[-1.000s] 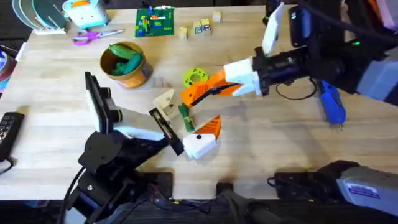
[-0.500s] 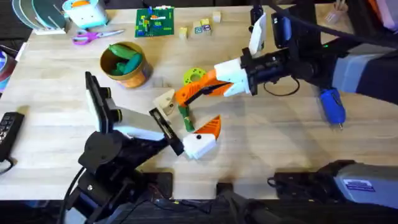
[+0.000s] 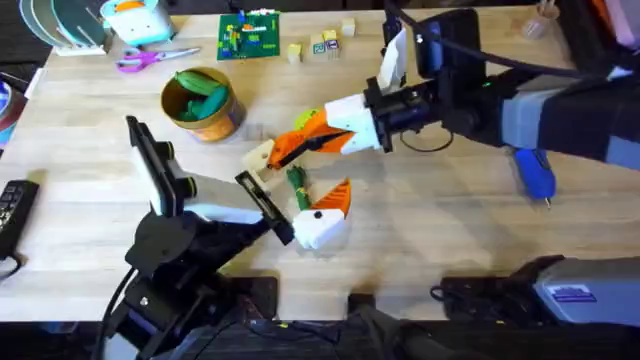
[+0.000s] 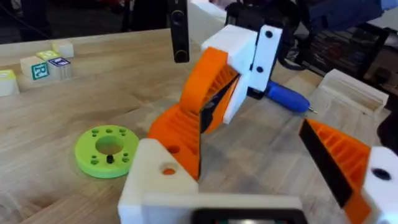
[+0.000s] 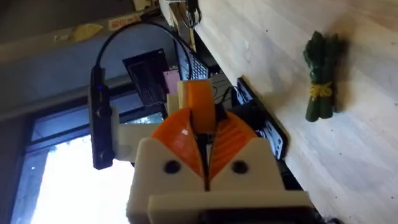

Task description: Pick up the gripper from the table and insert it into the empty holder that is missing its gripper. Then pick up a screw, insert it into the mounting hole, and use the screwdriver to tighten it. Finally, clean up the table by picking up the vegetable and placing it into the bucket.

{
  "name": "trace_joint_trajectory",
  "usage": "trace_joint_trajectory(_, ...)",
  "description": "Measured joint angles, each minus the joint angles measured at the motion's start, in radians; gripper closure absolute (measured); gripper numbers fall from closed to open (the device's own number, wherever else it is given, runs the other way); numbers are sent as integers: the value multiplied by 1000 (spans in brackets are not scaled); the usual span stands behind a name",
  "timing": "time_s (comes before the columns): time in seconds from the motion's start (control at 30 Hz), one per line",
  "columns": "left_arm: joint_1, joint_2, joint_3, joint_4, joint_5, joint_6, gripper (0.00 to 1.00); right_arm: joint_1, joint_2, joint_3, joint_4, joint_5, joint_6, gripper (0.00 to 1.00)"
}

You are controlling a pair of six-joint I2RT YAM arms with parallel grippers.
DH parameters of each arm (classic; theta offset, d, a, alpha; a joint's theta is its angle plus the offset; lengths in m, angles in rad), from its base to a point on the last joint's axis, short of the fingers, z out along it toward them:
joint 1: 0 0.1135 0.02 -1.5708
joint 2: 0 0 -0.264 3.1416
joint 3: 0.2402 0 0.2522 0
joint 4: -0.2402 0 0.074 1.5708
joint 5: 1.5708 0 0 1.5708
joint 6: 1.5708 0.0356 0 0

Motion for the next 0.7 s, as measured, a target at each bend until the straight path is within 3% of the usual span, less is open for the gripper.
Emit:
trace_joint_trajectory(0.27,8,0,0,-2,-49,11,9,119,3,0,111,157,141,993)
trace_joint_trajectory(0.6,11,6,0,-5,-79,10,9,145,3,0,124,226,174,993)
trace_joint_trajectory(0.7,11,6,0,-5,-83,10,9,146,3,0,125,225,169,931)
